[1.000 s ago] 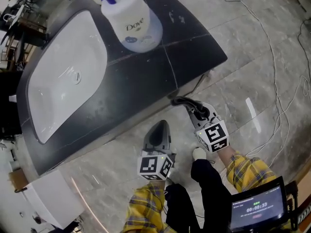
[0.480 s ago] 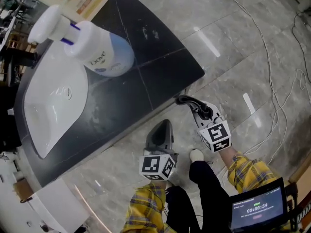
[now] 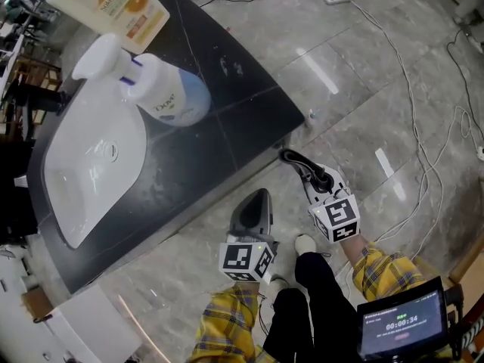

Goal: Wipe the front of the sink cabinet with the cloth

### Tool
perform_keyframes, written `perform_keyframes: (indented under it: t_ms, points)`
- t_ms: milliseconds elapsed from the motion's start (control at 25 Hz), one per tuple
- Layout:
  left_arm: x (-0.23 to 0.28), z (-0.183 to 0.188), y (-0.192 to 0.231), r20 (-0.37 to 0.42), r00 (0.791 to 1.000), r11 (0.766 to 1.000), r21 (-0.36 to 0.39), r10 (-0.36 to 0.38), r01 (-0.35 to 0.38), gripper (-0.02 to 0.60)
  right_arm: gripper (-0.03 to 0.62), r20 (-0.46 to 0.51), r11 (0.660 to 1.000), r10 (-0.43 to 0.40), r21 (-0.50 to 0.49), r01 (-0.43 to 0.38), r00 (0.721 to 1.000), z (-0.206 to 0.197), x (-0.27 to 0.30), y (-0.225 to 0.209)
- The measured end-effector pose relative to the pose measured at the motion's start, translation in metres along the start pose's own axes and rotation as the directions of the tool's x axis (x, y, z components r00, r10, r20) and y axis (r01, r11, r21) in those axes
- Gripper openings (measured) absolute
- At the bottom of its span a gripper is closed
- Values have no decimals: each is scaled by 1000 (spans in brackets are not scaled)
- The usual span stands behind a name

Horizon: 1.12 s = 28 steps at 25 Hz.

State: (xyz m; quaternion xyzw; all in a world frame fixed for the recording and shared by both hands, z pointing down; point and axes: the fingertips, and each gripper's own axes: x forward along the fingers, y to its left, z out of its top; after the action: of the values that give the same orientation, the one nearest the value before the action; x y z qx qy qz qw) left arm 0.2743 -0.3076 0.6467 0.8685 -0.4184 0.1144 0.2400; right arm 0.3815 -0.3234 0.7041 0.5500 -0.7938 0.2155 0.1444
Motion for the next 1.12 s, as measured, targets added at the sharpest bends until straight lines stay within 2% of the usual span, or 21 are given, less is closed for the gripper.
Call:
perform_keyframes:
  t_ms: [320, 640, 880, 1120]
  points:
    - [-39, 22, -15, 28, 999, 1000, 2, -23, 23, 6, 44, 44, 1000, -10, 13, 9, 999, 26, -36, 30]
    - [-88, 45, -31, 38, 999, 998, 56, -2, 0, 6, 44, 80, 1000, 0, 12, -1, 997, 53, -77, 65]
    - [-141, 62, -42, 63, 997, 999, 29, 34, -36, 6, 43, 118, 1000, 30, -1, -30, 993, 88, -120, 98]
    - [-204, 87, -50, 130, 987, 996, -18, 93, -91, 6, 44, 144, 998, 67, -11, -66, 987, 117, -167, 133]
